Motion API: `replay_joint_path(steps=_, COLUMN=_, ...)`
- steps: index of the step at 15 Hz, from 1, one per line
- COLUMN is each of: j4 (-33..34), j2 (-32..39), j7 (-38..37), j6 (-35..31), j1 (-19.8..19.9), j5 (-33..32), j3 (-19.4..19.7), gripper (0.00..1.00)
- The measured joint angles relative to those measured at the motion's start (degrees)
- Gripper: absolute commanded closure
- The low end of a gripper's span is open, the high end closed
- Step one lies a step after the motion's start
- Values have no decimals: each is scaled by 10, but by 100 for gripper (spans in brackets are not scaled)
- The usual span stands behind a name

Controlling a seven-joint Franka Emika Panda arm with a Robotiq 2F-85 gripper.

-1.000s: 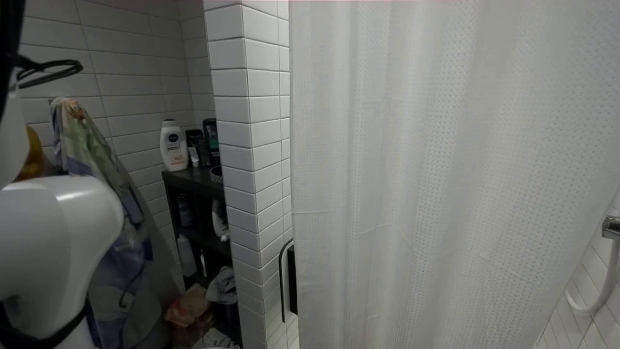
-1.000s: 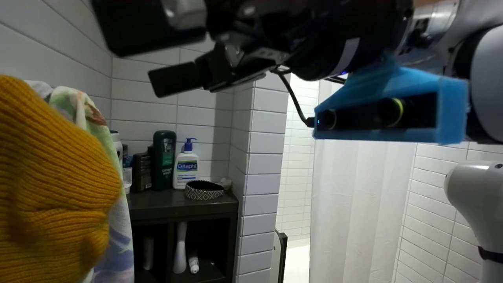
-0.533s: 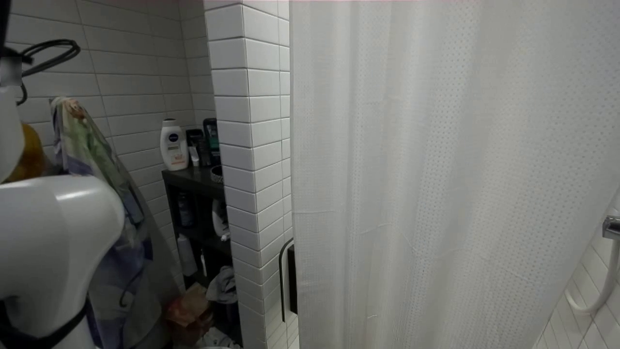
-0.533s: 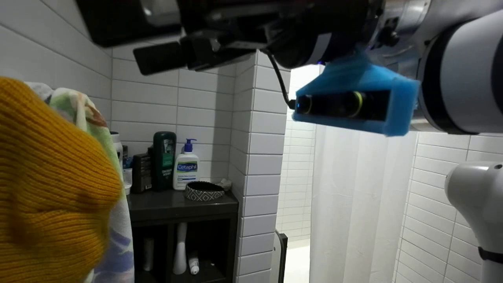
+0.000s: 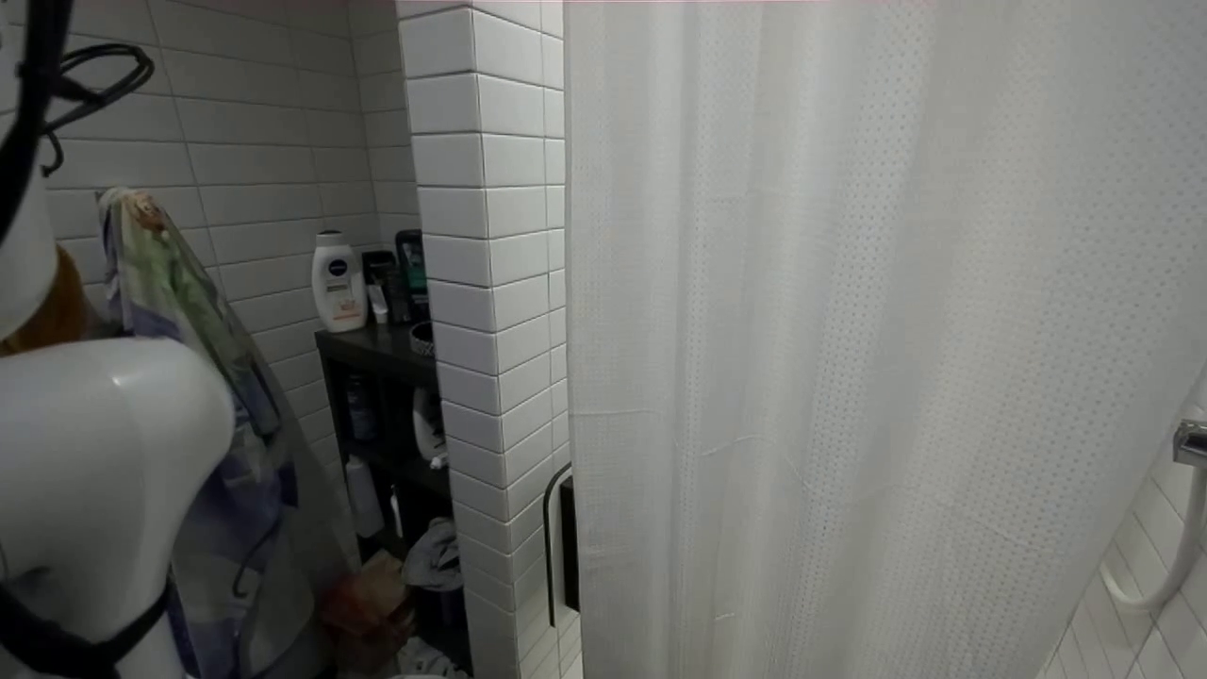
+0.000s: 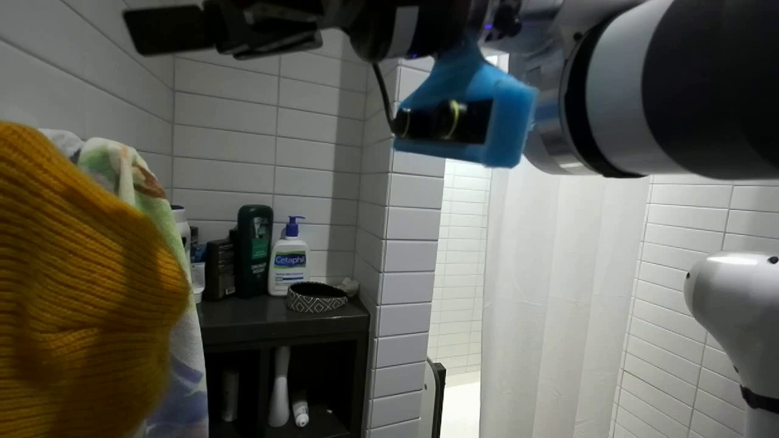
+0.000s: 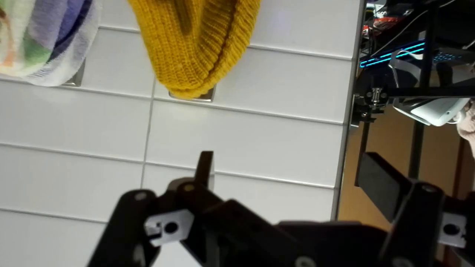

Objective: Put the head sock on the floor

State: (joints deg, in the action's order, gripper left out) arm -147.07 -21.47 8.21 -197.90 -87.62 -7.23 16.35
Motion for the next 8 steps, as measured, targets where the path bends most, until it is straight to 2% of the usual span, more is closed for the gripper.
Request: replay_joint_path(steps=8, j4=27, j2=30, j7=0, j6=0, j1=-204, j5=-82, j3=203, gripper=0)
